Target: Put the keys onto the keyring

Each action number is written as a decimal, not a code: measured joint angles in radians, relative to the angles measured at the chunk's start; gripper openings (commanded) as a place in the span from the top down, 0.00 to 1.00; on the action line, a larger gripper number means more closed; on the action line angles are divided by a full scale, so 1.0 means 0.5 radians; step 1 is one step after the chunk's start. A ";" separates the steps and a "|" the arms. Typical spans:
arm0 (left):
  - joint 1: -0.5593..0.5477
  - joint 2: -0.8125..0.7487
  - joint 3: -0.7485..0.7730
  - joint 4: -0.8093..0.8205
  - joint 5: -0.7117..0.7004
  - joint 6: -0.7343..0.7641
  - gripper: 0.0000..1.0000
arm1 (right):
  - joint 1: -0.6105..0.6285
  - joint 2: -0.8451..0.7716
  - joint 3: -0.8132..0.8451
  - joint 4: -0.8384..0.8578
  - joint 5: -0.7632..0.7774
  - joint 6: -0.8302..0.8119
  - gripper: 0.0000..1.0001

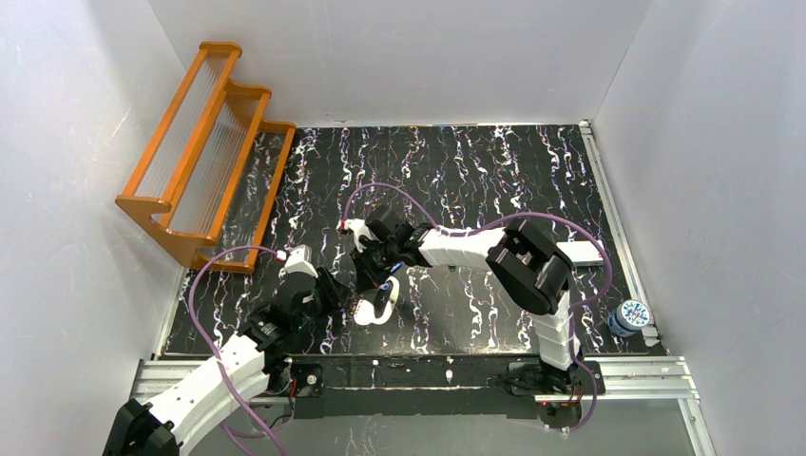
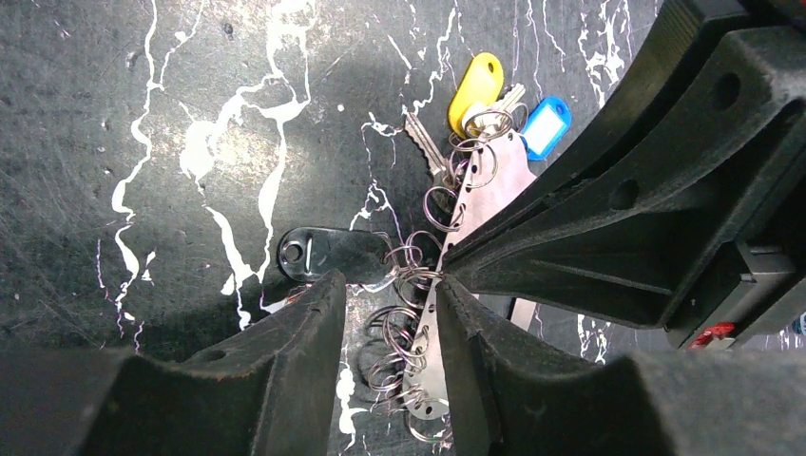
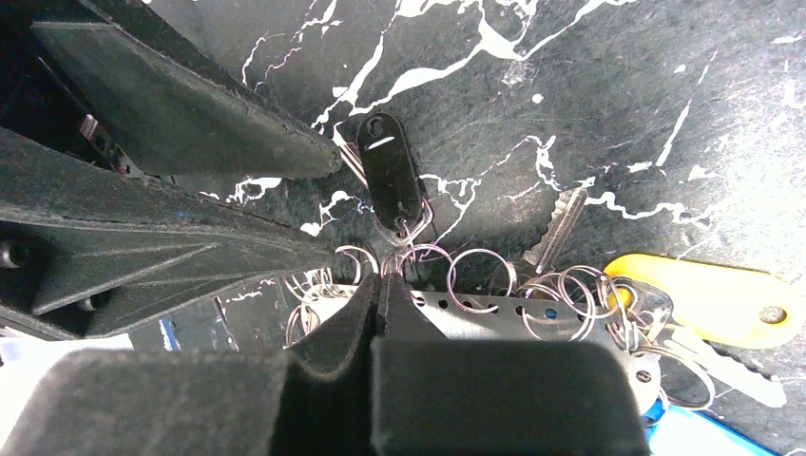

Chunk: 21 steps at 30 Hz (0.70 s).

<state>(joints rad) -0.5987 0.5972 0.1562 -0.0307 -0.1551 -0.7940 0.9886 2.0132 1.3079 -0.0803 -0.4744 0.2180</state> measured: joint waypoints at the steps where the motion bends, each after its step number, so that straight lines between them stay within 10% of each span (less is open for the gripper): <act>1: 0.000 -0.004 0.000 0.000 0.003 0.001 0.62 | 0.000 0.000 0.001 0.000 -0.001 0.001 0.99; 13: 0.000 -0.061 0.000 -0.001 0.018 0.004 0.62 | 0.000 -0.041 -0.009 0.002 0.043 0.054 0.99; 21: 0.000 -0.076 0.000 -0.002 0.018 0.017 0.62 | 0.000 -0.223 -0.120 0.060 0.245 0.085 0.68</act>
<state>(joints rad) -0.5987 0.5591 0.1562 -0.0315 -0.1463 -0.7856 0.9886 1.9018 1.2480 -0.0505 -0.3519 0.2607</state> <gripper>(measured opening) 0.381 0.268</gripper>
